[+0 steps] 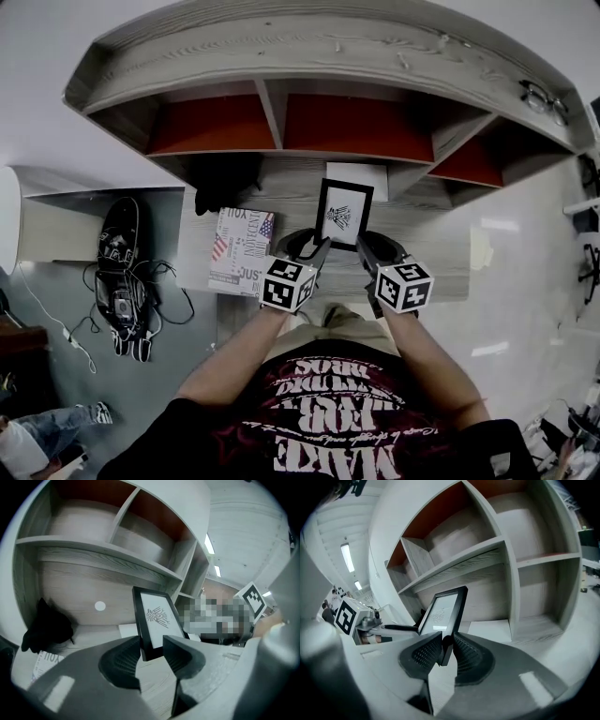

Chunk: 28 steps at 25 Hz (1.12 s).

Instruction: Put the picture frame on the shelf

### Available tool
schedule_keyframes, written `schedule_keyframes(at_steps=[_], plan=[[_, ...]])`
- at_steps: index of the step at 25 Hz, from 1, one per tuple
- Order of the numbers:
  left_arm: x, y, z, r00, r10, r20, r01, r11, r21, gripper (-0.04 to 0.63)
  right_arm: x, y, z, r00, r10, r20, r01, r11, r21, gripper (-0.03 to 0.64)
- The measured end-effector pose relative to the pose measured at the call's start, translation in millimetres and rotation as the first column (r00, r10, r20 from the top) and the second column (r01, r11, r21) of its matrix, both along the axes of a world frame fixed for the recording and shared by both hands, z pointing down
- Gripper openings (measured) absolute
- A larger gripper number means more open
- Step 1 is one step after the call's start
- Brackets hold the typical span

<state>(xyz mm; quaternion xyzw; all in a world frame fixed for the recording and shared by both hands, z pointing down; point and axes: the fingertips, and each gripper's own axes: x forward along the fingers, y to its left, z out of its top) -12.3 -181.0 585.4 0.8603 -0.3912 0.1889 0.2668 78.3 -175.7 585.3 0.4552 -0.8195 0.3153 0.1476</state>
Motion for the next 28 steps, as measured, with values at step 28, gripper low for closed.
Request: schedule_keyframes(at_steps=[28], plan=[[-1, -28, -105, 0.999, -0.011, -0.042, 0.020, 0.976, 0.217, 0.153, -1, -15, -91, 0.999, 0.010, 0.032, -0.016, 0.982, 0.186, 0.097]])
